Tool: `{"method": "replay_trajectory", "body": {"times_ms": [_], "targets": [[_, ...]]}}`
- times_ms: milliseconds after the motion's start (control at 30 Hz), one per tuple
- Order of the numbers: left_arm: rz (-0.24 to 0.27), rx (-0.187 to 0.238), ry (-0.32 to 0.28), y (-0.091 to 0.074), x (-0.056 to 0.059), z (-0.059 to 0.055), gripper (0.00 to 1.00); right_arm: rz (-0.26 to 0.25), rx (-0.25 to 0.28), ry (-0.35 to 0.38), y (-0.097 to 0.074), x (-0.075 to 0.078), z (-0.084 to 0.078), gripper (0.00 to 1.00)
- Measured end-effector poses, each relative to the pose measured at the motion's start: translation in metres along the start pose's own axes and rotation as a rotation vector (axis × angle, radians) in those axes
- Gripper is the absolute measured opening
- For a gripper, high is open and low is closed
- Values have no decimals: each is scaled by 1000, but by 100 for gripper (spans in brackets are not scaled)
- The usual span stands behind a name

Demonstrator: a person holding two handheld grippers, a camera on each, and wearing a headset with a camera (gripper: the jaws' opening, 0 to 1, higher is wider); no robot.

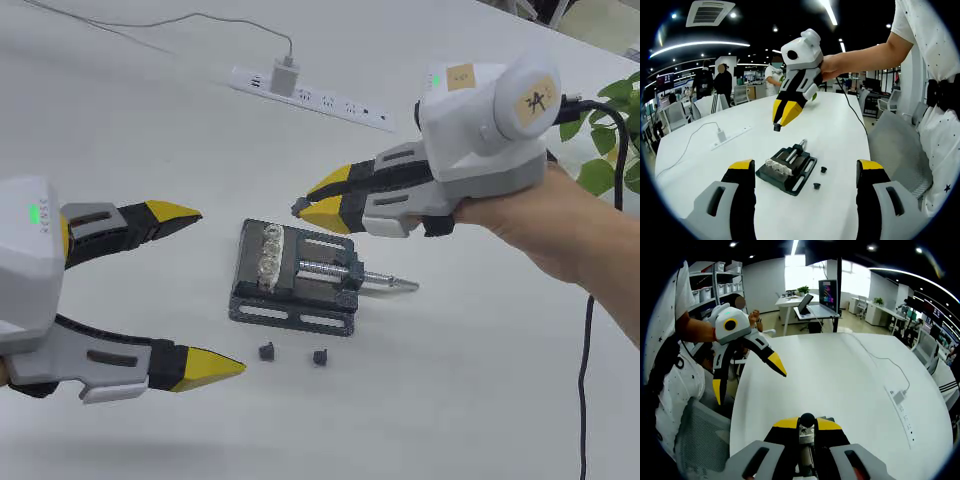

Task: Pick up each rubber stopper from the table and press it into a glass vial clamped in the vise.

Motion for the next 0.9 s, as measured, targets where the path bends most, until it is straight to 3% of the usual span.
{"method": "replay_trajectory", "body": {"times_ms": [533, 900], "targets": [[39, 38, -67, -1, -6, -15, 96, 32, -163, -64, 44, 28, -17, 6], [32, 53, -93, 3, -6, -18, 98, 44, -241, -101, 64, 33, -31, 6]]}}
Point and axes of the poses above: the centre of the closed fingertips' face, and the gripper's own axes: y roughly forward along the fingers, x roughly to its right, z roughly out of its top, the point moved 4 cm from there along -y, roughly backward along the fingers, and after that the axes turned 3 degrees about y, right-handed, at the moved point
